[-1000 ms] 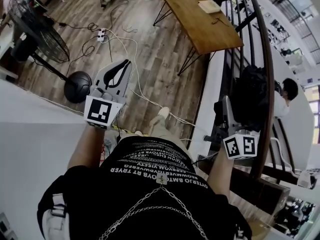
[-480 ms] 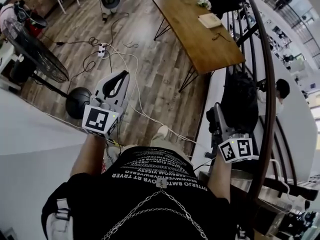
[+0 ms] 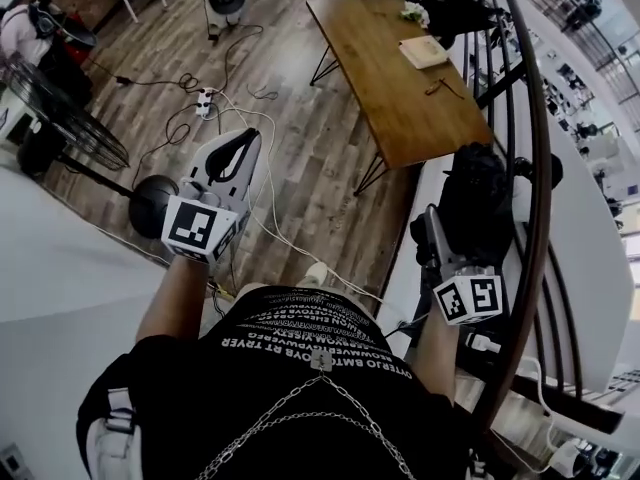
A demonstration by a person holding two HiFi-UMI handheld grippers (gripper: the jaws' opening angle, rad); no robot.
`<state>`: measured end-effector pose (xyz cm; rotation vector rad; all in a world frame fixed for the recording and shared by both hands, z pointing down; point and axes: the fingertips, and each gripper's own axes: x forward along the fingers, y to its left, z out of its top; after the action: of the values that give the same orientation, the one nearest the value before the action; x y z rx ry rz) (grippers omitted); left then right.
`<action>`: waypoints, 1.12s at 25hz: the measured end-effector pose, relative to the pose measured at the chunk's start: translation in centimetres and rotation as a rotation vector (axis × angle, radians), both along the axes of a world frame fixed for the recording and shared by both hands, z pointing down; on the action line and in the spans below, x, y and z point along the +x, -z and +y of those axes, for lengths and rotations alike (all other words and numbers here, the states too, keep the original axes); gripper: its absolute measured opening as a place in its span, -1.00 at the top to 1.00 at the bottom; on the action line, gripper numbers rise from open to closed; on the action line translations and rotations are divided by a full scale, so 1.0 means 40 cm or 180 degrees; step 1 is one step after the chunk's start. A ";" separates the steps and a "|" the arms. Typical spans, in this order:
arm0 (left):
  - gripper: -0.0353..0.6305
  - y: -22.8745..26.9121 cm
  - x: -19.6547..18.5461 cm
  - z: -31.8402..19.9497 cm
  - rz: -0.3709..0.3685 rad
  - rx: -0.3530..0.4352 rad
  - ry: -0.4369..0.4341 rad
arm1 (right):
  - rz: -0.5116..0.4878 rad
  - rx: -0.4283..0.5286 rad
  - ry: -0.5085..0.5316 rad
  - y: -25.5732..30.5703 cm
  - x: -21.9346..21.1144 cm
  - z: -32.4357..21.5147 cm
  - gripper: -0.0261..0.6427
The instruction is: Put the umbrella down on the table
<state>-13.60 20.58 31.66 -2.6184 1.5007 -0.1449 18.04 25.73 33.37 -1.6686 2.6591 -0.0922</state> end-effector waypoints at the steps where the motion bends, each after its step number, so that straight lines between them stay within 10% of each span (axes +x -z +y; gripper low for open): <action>1: 0.77 0.004 0.011 -0.016 -0.0015 0.0002 0.0011 | -0.0008 0.0002 0.0014 0.000 0.010 -0.016 0.07; 28: 0.77 -0.062 0.124 -0.156 -0.0084 -0.0325 0.0188 | -0.0346 -0.0163 0.0168 -0.063 0.158 -0.226 0.07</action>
<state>-8.64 14.33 34.14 -2.6393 1.6035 -0.2675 24.36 16.70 35.89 -1.5586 2.6422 -0.2458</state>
